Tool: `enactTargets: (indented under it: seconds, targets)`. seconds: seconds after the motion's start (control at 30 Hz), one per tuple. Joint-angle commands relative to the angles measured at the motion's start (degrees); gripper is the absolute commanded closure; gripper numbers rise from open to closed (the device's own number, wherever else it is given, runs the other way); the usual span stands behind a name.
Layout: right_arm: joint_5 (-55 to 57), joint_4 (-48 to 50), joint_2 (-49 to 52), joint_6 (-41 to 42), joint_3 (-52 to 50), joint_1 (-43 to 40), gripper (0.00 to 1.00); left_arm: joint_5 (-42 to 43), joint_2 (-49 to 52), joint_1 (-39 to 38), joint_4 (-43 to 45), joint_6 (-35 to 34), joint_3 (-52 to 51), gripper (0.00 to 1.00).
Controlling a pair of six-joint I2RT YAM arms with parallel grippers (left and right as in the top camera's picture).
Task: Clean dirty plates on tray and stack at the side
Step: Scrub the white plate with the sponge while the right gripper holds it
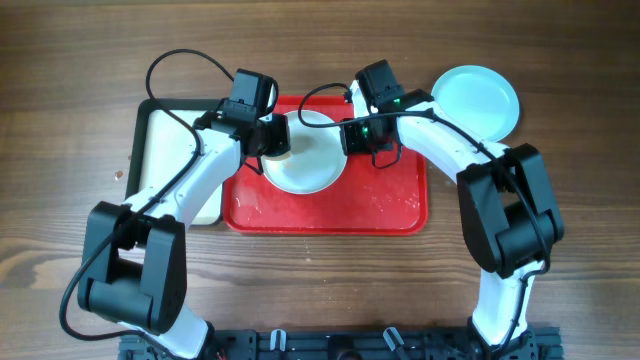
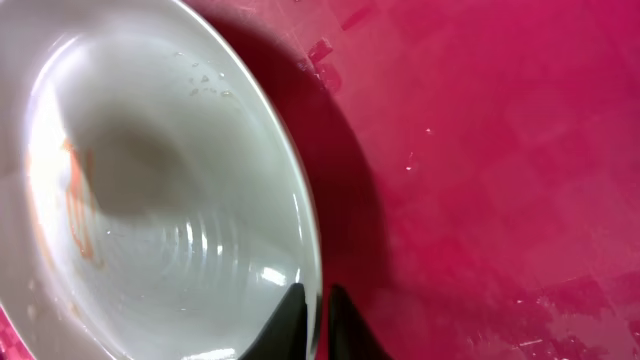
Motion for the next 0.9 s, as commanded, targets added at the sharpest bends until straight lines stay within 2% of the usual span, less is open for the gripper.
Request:
enactTargets:
  seconds: [0.0,0.23,0.43,0.53,0.87]
  targets:
    - [-1.29,0.44,1.51,0.2,0.0,0.35,0.96,0.28,0.44,-0.17,0.37,-0.52,0.39,0.96]
    - [-1.38,0.44,1.51,0.2,0.0,0.35,0.96,0.31,0.44,-0.39,-0.31,-0.81,0.33,0.96]
    - [-1.51,0.46,1.51,0.2,0.0,0.35,0.96,-0.02,0.98,-0.37,-0.68,-4.48,-0.66,0.96]
    - [-1.53,0.44,1.51,0.22,0.0,0.35,0.96,-0.59,3.04,-0.37,-0.52,-7.87,-0.85,0.96]
    - [-1.55,0.42,1.51,0.22,0.0,0.35,0.96,-0.57,9.09,-0.39,-0.31,-10.84,-0.85,0.96]
